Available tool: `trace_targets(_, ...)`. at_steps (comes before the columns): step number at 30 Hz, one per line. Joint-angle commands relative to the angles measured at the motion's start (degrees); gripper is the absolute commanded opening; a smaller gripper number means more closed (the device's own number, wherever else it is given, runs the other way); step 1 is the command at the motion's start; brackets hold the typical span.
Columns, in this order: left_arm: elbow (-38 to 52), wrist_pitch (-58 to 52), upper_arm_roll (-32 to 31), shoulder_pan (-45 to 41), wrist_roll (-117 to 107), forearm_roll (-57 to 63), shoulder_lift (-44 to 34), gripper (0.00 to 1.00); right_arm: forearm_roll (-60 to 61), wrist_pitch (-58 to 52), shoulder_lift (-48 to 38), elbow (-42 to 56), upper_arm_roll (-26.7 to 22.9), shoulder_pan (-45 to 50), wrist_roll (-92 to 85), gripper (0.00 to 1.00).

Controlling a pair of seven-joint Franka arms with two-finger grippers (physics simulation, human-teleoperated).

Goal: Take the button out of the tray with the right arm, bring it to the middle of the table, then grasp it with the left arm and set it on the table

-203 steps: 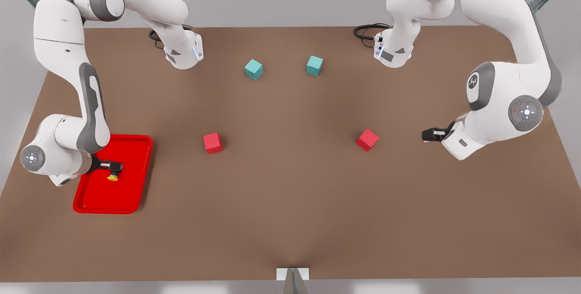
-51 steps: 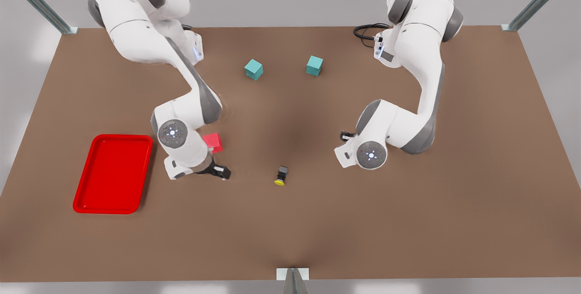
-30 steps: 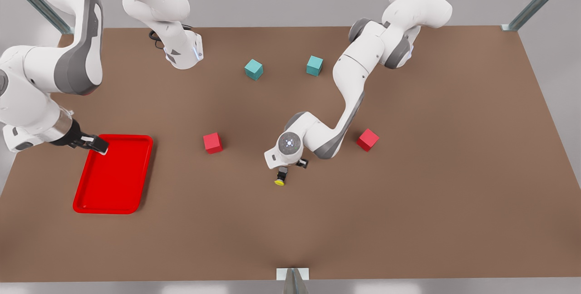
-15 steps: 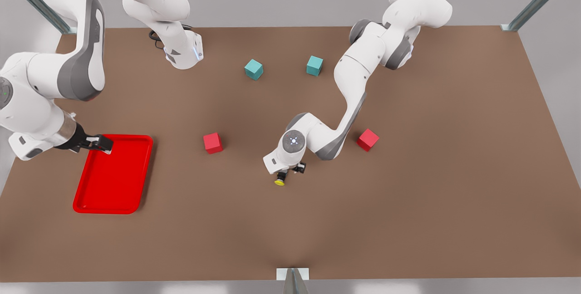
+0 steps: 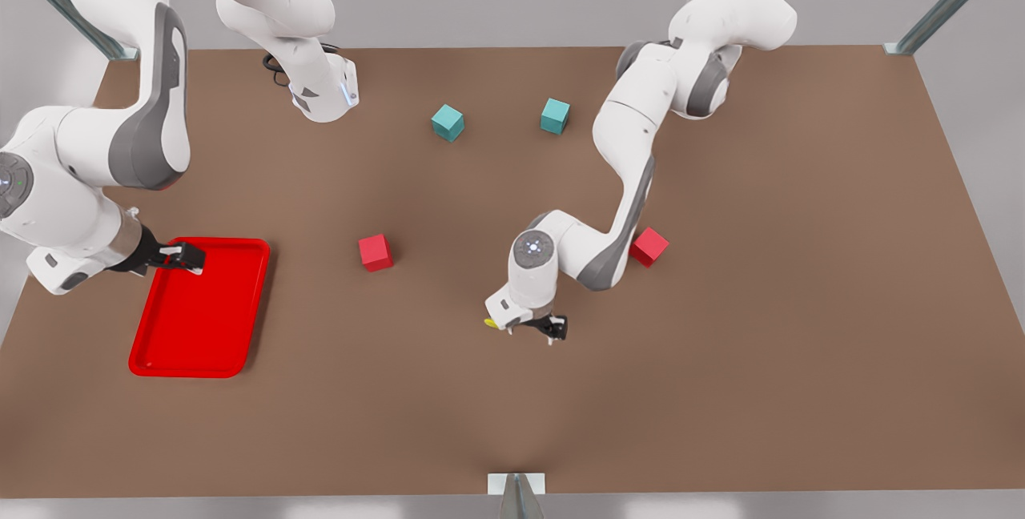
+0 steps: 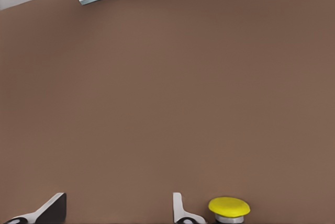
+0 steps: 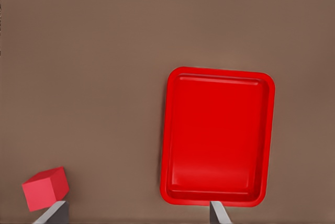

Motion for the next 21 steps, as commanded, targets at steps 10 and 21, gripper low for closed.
trace_targets(10,0.3,3.3,-3.4,0.9,0.9,-13.9,-0.7,1.0,-0.1,2.2,1.6,0.0,0.1,0.2,-2.9,1.0)
trace_targets(21,-1.2,-1.6,-3.4,-2.1,0.4,-12.0,-1.5,1.0,-0.1,2.2,2.3,0.0,0.2,0.1,-2.8,1.0)
